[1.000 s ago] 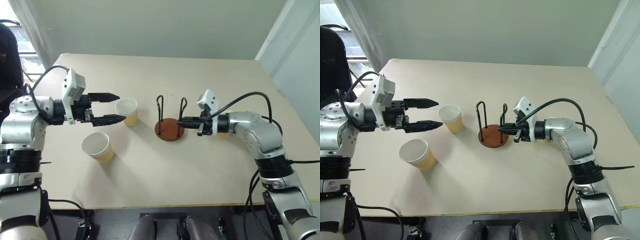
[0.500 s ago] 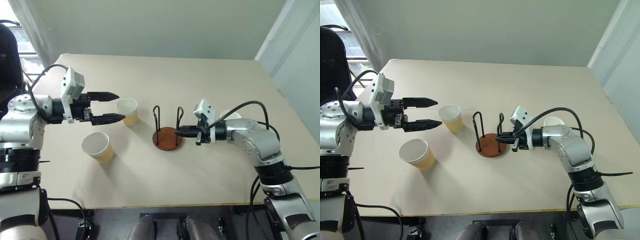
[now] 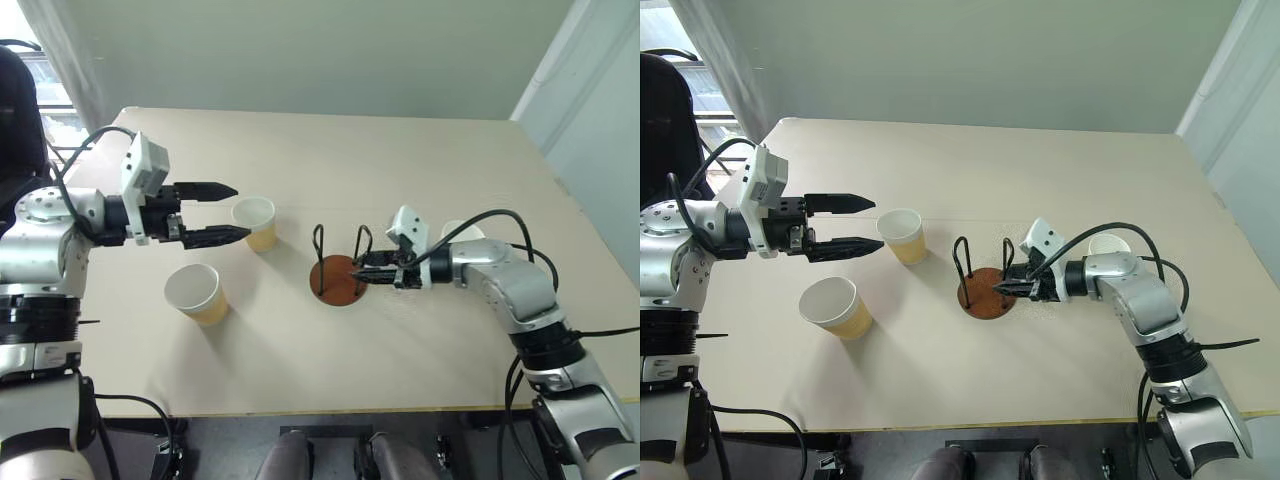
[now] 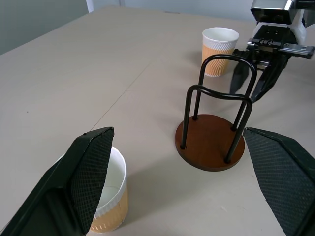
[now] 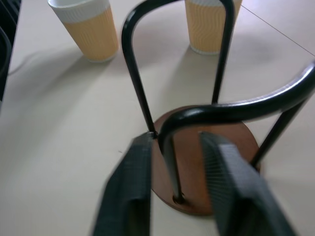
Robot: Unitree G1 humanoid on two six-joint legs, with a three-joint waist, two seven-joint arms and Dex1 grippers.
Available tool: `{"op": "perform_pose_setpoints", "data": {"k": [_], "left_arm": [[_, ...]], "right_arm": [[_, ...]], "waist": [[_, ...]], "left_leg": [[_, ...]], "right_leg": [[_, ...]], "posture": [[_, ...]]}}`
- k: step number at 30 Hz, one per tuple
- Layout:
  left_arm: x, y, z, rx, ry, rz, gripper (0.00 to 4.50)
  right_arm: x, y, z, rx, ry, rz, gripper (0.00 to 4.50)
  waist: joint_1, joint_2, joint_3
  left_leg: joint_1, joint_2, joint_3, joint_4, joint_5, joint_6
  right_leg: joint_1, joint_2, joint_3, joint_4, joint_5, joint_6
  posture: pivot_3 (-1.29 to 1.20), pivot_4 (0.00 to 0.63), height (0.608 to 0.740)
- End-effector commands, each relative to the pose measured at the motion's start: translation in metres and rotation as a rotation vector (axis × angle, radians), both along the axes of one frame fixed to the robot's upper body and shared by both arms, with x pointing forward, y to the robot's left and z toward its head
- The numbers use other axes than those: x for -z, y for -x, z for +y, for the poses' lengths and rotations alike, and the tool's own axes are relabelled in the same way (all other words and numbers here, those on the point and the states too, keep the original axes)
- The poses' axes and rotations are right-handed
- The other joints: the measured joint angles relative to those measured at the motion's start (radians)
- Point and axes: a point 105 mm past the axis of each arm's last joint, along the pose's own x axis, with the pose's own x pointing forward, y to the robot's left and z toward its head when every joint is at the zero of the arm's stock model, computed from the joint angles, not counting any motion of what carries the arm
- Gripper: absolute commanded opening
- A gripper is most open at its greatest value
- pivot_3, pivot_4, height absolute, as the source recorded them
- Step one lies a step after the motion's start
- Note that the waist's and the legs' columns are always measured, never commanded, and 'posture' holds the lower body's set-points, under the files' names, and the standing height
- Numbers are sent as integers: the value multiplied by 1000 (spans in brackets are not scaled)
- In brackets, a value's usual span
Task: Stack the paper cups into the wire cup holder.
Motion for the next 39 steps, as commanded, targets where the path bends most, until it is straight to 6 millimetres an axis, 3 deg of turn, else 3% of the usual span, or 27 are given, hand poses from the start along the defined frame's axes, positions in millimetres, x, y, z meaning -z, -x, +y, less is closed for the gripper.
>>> {"op": "perform_pose_setpoints", "data": {"k": [1, 7, 18, 27, 32, 39], "left_arm": [[-15, 2, -3, 11, -10, -55, 4500], [-16, 6, -9, 51, 9, -33, 4500], [-12, 18, -31, 204, -20, 14, 4500], [-14, 12, -38, 265, -93, -9, 4500], [-12, 11, -40, 276, -94, -1, 4500], [-12, 10, -39, 269, -87, -1, 4500]], "right_arm": [[-7, 3, -3, -18, -3, -31, 1763], [-11, 9, -15, -39, 12, -29, 1763], [-40, 15, -61, -44, 89, -71, 1763], [-79, -6, -94, 40, 208, -231, 1763], [-65, -12, -123, 43, 401, -262, 1763], [-38, -4, -138, -39, 551, -214, 1763]], "waist": [[0, 0, 0], [0, 0, 0], [3, 0, 0], [2, 0, 0], [4, 0, 0], [3, 0, 0]], "left_leg": [[0, 0, 0, 0, 0, 0], [0, 0, 0, 0, 0, 0], [0, 0, 0, 0, 1, 0], [0, 0, 1, 1, 1, 2], [-1, 0, 0, 1, 1, 3], [-2, 0, 1, 1, 1, 3]], "right_leg": [[0, 0, 0, 0, 0, 0], [0, 0, 0, 0, 0, 0], [0, 0, 0, 0, 1, 1], [0, 0, 0, 0, 3, 1], [0, 0, 0, -1, 4, 2], [0, 0, 0, -1, 4, 2]], "posture": [[0, 150, 740], [0, 150, 740], [0, 150, 740], [0, 150, 740], [0, 150, 740], [0, 150, 740]]}}
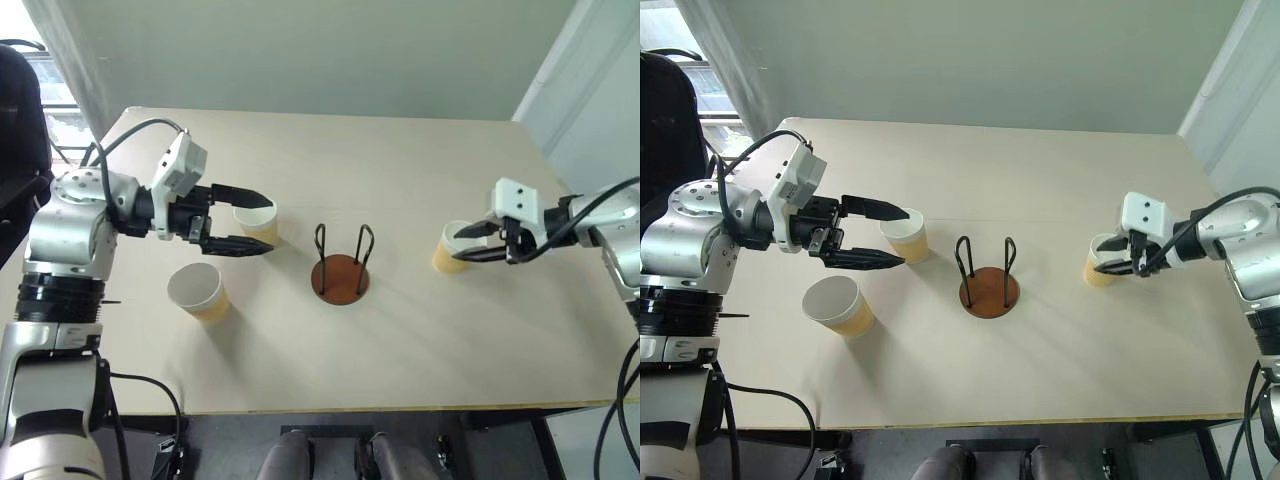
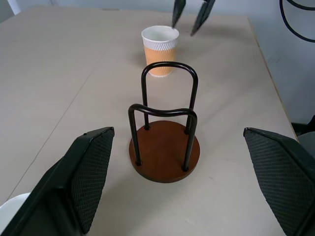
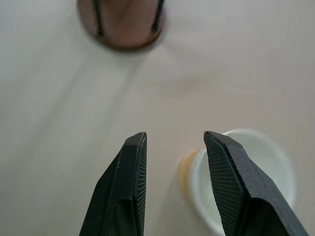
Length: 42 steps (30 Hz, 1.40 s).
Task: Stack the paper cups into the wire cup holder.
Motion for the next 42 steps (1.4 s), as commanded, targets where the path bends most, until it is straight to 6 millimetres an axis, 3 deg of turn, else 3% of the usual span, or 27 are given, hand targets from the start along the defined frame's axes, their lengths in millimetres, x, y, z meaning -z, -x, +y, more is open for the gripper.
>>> {"op": "perform_pose_setpoints", "data": {"k": [1, 6, 10, 16, 21, 28, 31, 35, 42], "left_arm": [[-10, 2, -1, 15, 5, -39, 4500], [-9, 2, 1, 5, 14, -38, 4500], [-8, 4, 3, -5, 20, -34, 4500], [-8, 6, 5, -13, 26, -29, 4500], [-8, 5, 6, -17, 31, -29, 4500], [-8, 4, 5, -18, 34, -29, 4500], [-8, 4, 5, -18, 33, -29, 4500], [-8, 4, 5, -22, 33, -31, 4500], [-9, 4, 5, -27, 32, -38, 4500]], "right_arm": [[1, 0, -6, -28, 77, -28, 1763], [6, -9, -10, -25, 120, -60, 1763], [-5, -13, -8, -24, 72, -55, 1763], [-15, 0, -2, -48, -35, 52, 1763], [-25, -6, -1, -15, -84, 32, 1763], [-21, -23, -19, 43, 38, -52, 1763], [-13, -23, -26, 40, 86, -40, 2361], [-4, -24, -30, 18, 150, -60, 3679], [7, -33, -32, -16, 259, -83, 3679]], "waist": [[0, 0, 0], [-1, 0, 0], [-2, 1, 0], [-2, 1, 0], [-2, 1, 0], [-1, 1, 0], [-1, 1, 0], [-2, 1, 1], [-2, 1, 1]], "left_leg": [[0, 0, 0, 0, 0, 0], [0, 0, 0, 0, 0, 2], [0, 0, 1, 0, 1, 3], [0, 1, 1, 0, 1, 3], [0, 1, 1, 0, 2, 3], [0, 1, 1, 1, 2, 3], [0, 1, 1, 1, 2, 4], [0, 1, 1, 0, 2, 3], [0, 1, 1, 1, 1, 4]], "right_leg": [[0, 0, 0, 0, 0, 0], [0, 0, 0, 1, 1, 0], [0, 0, 0, 0, 3, 0], [0, 0, 0, 0, 4, 0], [0, 0, 0, 0, 4, 0], [0, 0, 0, 0, 4, -1], [0, 0, 0, 0, 4, -1], [0, 0, 0, 0, 4, -1], [0, 0, 0, 0, 4, -1]], "posture": [[0, 150, 740], [0, 150, 740], [0, 150, 740], [0, 150, 740], [0, 150, 740], [0, 150, 740], [0, 150, 740], [0, 150, 740], [0, 150, 740]]}}
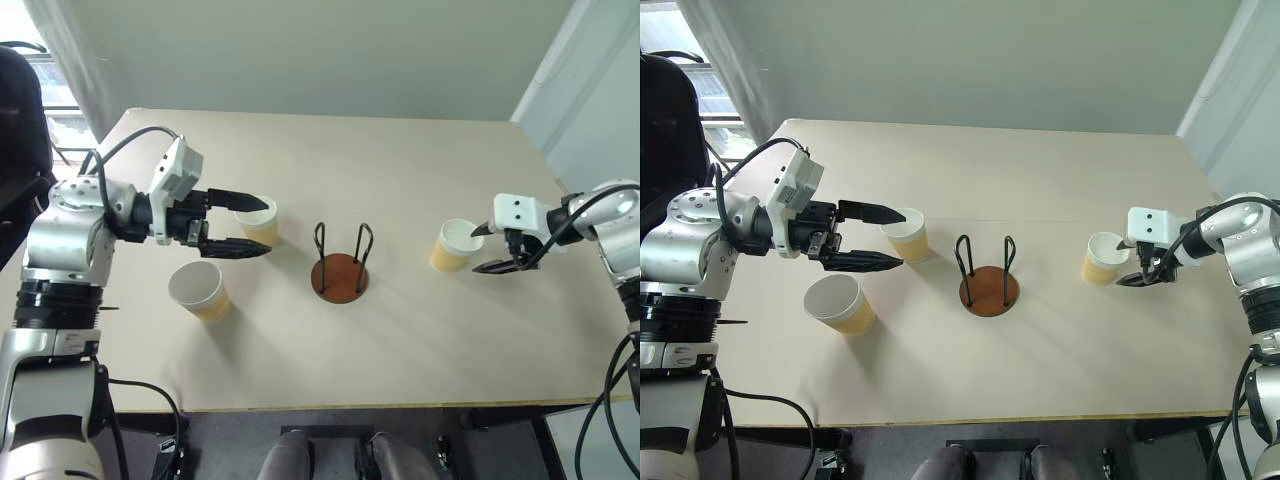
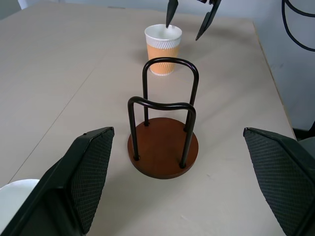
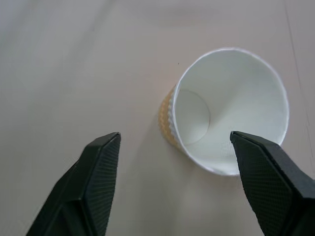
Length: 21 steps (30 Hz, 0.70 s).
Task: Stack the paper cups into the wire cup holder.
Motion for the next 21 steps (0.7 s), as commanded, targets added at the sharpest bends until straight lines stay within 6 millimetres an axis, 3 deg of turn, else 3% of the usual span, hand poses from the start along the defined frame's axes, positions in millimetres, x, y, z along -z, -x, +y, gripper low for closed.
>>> {"op": "perform_pose_setpoints", "data": {"k": [1, 8, 9, 12, 19, 21], "left_arm": [[-15, 4, 0, 13, 11, -60, 4500], [-14, 3, 2, 9, 4, -99, 4500], [-13, 3, 2, 12, -1, -96, 4500], [-10, 4, 3, 17, -28, -96, 4500], [-1, 3, 6, 21, -78, -105, 4500], [1, 3, 6, 21, -81, -106, 4500]], "right_arm": [[-5, -6, 0, -32, 66, -45, 3679], [3, -13, 2, -78, 146, -34, 3679], [3, -14, 3, -86, 156, -35, 3516], [0, -17, 8, -112, 173, -36, 2815], [-17, -22, 15, -155, 202, -52, 319], [-21, -20, 16, -174, 211, -52, 50]], "waist": [[0, 0, 0], [-1, 0, 0], [-1, 0, 0], [-1, 1, 0], [-1, 3, 2], [0, 3, 2]], "left_leg": [[0, 0, 0, 0, -1, 1], [0, 0, 0, 0, -1, 3], [0, 0, 0, 0, -2, 3], [0, 0, 0, 0, -3, 6], [0, 0, 0, -1, -3, 6], [0, 0, 0, -1, -3, 6]], "right_leg": [[0, 0, 0, 0, 0, 0], [0, 0, 0, 0, 1, -1], [0, 0, 0, 0, 1, -1], [0, 0, 0, 0, 1, -1], [-1, 0, 0, 0, 1, -1], [-1, 0, 0, 0, 1, -1]], "posture": [[0, 150, 740], [0, 150, 740], [0, 150, 740], [0, 150, 740], [0, 150, 740], [0, 150, 740]]}}
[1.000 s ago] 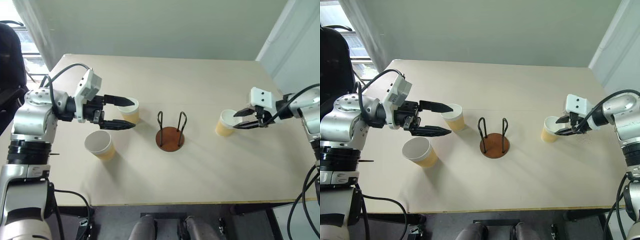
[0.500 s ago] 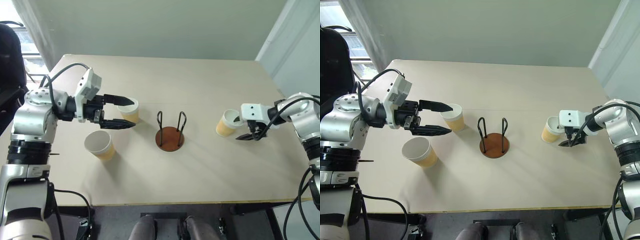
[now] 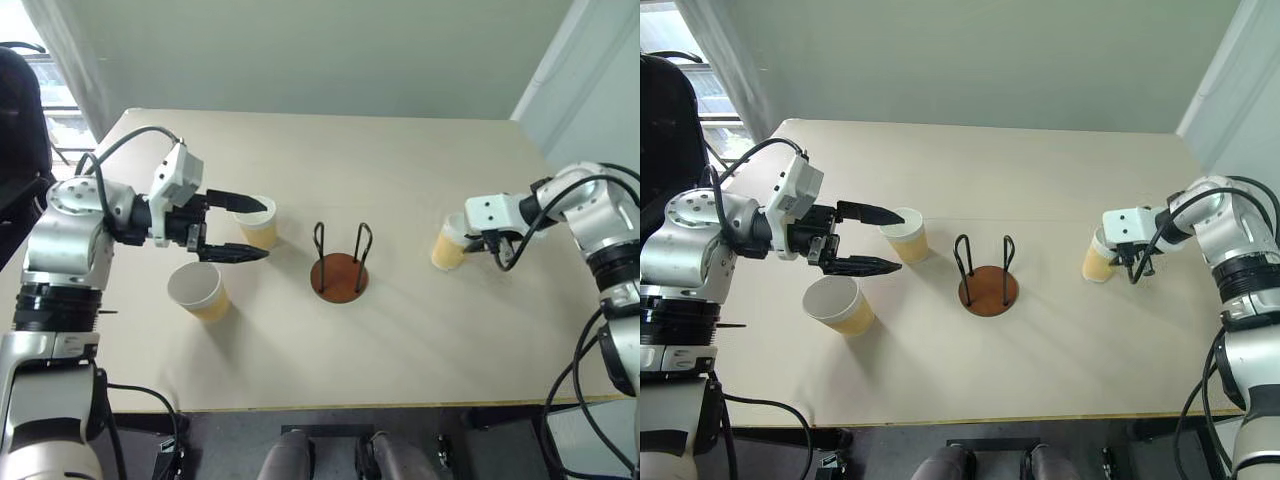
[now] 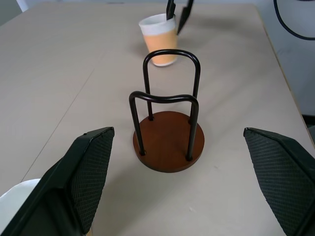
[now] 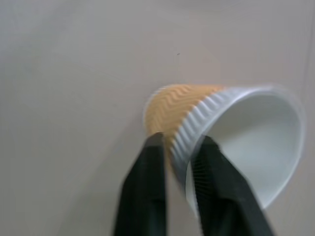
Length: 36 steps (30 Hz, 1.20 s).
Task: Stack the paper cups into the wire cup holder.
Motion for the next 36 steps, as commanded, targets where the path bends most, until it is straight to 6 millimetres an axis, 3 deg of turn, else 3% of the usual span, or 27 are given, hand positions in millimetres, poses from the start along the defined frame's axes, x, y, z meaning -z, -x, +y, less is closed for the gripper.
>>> {"op": "perform_pose_setpoints", "data": {"k": [1, 8, 20, 28, 32, 36], "left_arm": [[-2, 1, 4, 1, -22, -38, 4500], [2, -4, 9, -2, -32, -40, 4500], [0, -15, 2, 56, -27, -52, 4500], [2, -21, -6, 88, -36, -35, 4500], [2, -25, -10, 98, -35, -33, 4500], [4, -27, -12, 104, -34, -31, 4500]], "right_arm": [[-13, 3, 1, -36, 21, -15, 50], [-29, 15, 20, -101, -10, -25, 50], [-92, 43, 76, -226, -130, -124, 50], [-127, 54, 99, -242, -225, -131, 50], [-135, 62, 114, -274, -267, -116, 50], [-132, 71, 138, -322, -310, -80, 50]], "waist": [[0, 0, 0], [-2, 1, 0], [-2, 2, 1], [-2, 3, 2], [-2, 3, 2], [-3, 3, 2]], "left_leg": [[0, 0, 0, 0, 0, 0], [-1, 0, 0, 0, 3, -6], [-3, 0, 0, 0, 4, -7], [-5, 0, 0, 0, 4, -7], [-6, 0, 0, 0, 5, -8], [-7, 0, 0, 0, 5, -8]], "right_leg": [[0, 0, 0, 0, 0, 0], [-1, 0, 0, 0, 0, 0], [-2, 0, 0, -1, 0, 0], [-3, 0, 0, -2, 0, 0], [-5, 0, 0, -1, 0, 0], [-6, 0, 0, -1, 0, 0]], "posture": [[0, 150, 740], [0, 150, 740], [0, 150, 740], [0, 150, 740], [0, 150, 740], [0, 150, 740]]}}
